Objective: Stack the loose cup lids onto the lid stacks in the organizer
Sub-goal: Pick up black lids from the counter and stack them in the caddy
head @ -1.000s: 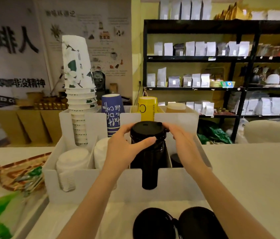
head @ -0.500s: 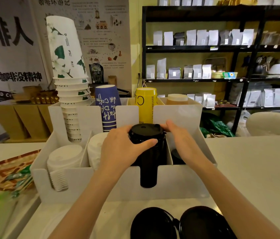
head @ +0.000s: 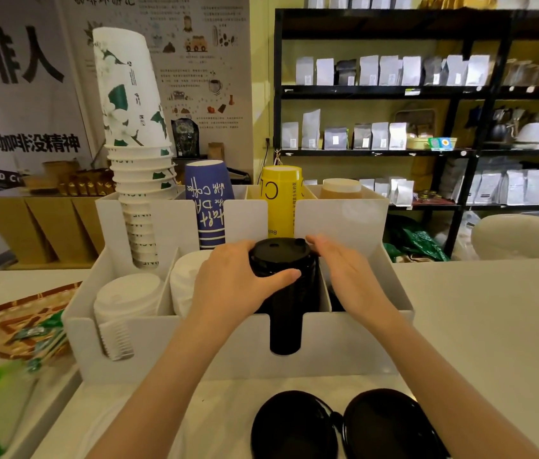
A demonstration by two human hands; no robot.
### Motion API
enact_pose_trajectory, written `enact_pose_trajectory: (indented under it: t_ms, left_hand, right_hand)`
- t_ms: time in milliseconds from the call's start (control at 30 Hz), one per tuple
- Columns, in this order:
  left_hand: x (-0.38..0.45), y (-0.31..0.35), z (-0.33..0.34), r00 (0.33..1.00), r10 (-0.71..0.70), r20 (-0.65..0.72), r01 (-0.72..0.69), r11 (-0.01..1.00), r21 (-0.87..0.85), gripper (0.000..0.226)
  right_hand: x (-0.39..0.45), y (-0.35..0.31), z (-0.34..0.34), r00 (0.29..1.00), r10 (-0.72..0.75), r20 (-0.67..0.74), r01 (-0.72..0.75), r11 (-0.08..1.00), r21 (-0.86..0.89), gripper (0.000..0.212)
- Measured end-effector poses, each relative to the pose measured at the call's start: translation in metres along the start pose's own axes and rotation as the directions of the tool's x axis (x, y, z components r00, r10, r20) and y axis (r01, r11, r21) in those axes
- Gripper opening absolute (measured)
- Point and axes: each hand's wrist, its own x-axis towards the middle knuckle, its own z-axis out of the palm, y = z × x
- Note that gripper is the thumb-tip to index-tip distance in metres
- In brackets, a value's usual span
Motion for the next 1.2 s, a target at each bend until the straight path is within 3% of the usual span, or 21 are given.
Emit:
enact_pose_trajectory:
  t_ms: [133,300,433,567,700,833,900,1000,1100,1200]
  left_hand:
    - [-0.003,0.003,0.001,1.0,-0.011,0.02,0.009,0.995,0.097,0.062]
    - [-0.01,0.006,0.003,0.999,0.024,0.024,-0.029,0.966,0.257,0.061]
    - [-0.015,0.009,0.005,0.998,0.042,0.039,-0.053,0.939,0.339,0.074]
    - [-0.026,0.023,0.001,0.986,0.164,0.027,-0.165,0.95,0.264,0.07]
    - [-0.047,0.045,0.001,0.932,0.358,-0.059,-0.354,0.932,0.07,0.043]
    - [-0.067,0.053,0.019,0.919,0.313,0.24,-0.277,0.945,-0.172,0.042]
    - [-0.075,0.052,0.032,0.855,0.301,0.422,-0.241,0.952,-0.191,0.051]
    - [-0.085,0.049,0.05,0.695,0.247,0.675,-0.235,0.966,-0.111,0.074]
    - [-0.095,0.045,0.061,0.595,0.215,0.774,-0.279,0.959,-0.053,0.085]
    - [-0.1,0.041,0.065,0.575,0.218,0.788,-0.325,0.946,-0.025,0.092]
  right_hand:
    - [-0.003,-0.006,-0.005,1.0,0.005,-0.004,-0.005,0.999,-0.036,0.02]
    - [-0.026,-0.014,-0.021,0.998,-0.068,-0.012,0.066,0.988,-0.141,0.021]
    - [-0.059,-0.014,-0.039,0.999,-0.054,0.006,0.054,0.979,-0.198,0.022]
    - [-0.092,-0.009,-0.054,1.0,-0.02,-0.015,0.015,0.967,-0.256,0.021]
    - [-0.123,0.001,-0.063,0.997,0.061,-0.043,-0.07,0.957,-0.283,0.021]
    - [-0.148,0.013,-0.067,0.989,0.129,-0.078,-0.148,0.931,-0.335,0.028]
    - [-0.158,0.021,-0.067,0.98,0.176,-0.093,-0.198,0.912,-0.359,0.032]
    - [-0.169,0.03,-0.067,0.965,0.238,-0.106,-0.261,0.89,-0.373,0.036]
    - [-0.178,0.036,-0.065,0.963,0.245,-0.116,-0.27,0.895,-0.354,0.033]
    - [-0.182,0.034,-0.061,0.971,0.213,-0.106,-0.237,0.907,-0.347,0.025]
